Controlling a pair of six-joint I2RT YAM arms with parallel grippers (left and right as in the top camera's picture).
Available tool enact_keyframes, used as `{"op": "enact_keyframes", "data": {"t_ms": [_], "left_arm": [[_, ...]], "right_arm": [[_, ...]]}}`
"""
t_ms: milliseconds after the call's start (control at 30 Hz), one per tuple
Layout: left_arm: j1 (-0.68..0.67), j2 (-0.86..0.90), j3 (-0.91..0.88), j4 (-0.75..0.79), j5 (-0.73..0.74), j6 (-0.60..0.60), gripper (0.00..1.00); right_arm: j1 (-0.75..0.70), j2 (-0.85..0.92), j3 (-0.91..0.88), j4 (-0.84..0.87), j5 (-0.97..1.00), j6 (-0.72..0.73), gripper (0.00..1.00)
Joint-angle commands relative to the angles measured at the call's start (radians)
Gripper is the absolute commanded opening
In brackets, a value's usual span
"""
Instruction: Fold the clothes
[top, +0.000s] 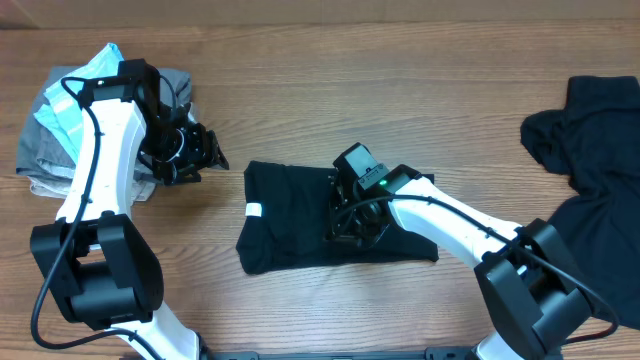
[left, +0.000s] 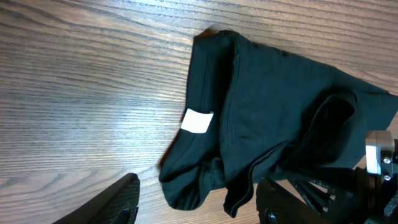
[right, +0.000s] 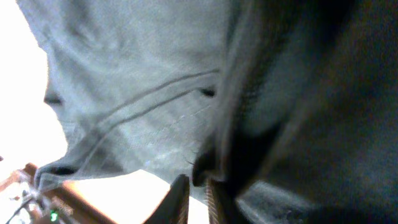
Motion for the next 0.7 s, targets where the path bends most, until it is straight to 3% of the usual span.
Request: {"op": "enact_keyframes", "data": {"t_ms": [0,233,467,667], "left_arm": [[-0.001,-0.004,-0.002,0.001,-0.003,0.016,0.63],[-0.001,-0.004,-0.002,0.001,-0.003,0.015,0.63],[-0.001,-0.004,-0.002,0.001,-0.003,0.016,0.63],[-0.001,-0.004,-0.002,-0.003,-0.003,0.016,0.63]], "right_arm": [[-0.052,-0.047,0.064,-0.040,-0.167,-0.121,0.23],[-0.227,-0.126,0.265,-0.226,-0.075,-0.123,0.24],[-0.257,-0.082,0.248,-0.205,0.026,-0.066,0.09],[-0.203,0.020,0.217,-0.096,0.060,-0.037,0.08]]}}
